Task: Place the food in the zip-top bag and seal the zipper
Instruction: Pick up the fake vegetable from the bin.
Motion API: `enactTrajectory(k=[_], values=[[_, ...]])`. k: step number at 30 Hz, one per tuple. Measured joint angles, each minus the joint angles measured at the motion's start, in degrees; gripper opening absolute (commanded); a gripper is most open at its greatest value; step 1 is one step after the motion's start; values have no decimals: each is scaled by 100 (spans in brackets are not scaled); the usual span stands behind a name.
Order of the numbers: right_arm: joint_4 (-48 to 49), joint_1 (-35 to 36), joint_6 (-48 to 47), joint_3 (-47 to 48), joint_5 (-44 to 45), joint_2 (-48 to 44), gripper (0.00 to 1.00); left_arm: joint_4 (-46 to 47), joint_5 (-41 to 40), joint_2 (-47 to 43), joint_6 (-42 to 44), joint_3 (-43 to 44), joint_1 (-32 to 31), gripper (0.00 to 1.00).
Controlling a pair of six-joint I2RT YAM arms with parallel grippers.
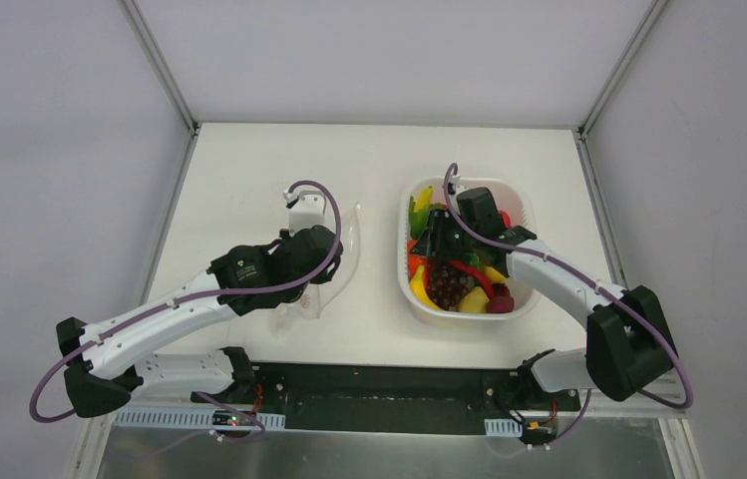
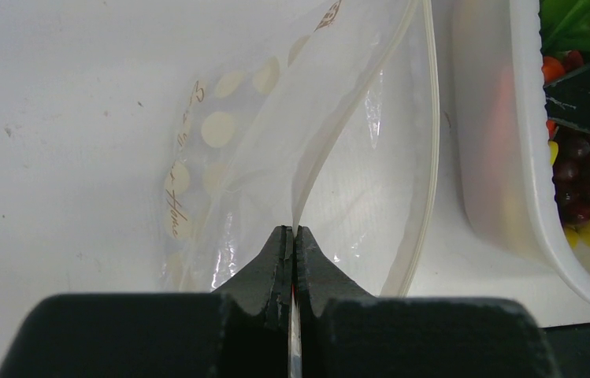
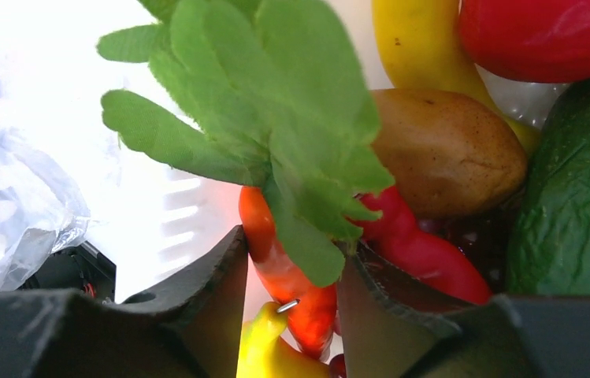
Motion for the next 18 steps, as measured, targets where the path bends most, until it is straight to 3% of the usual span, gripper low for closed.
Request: enactTrajectory(k=[5,12,18], values=[[173,2,0,-297,291,-581,15,0,4,37,17,0,0,0],[518,4,-50,-632,1397,-1978,6,59,52,37,83,0,0,0],[892,2,85,-927,2072,-2677,6,151,184,37,120,0,0,0]])
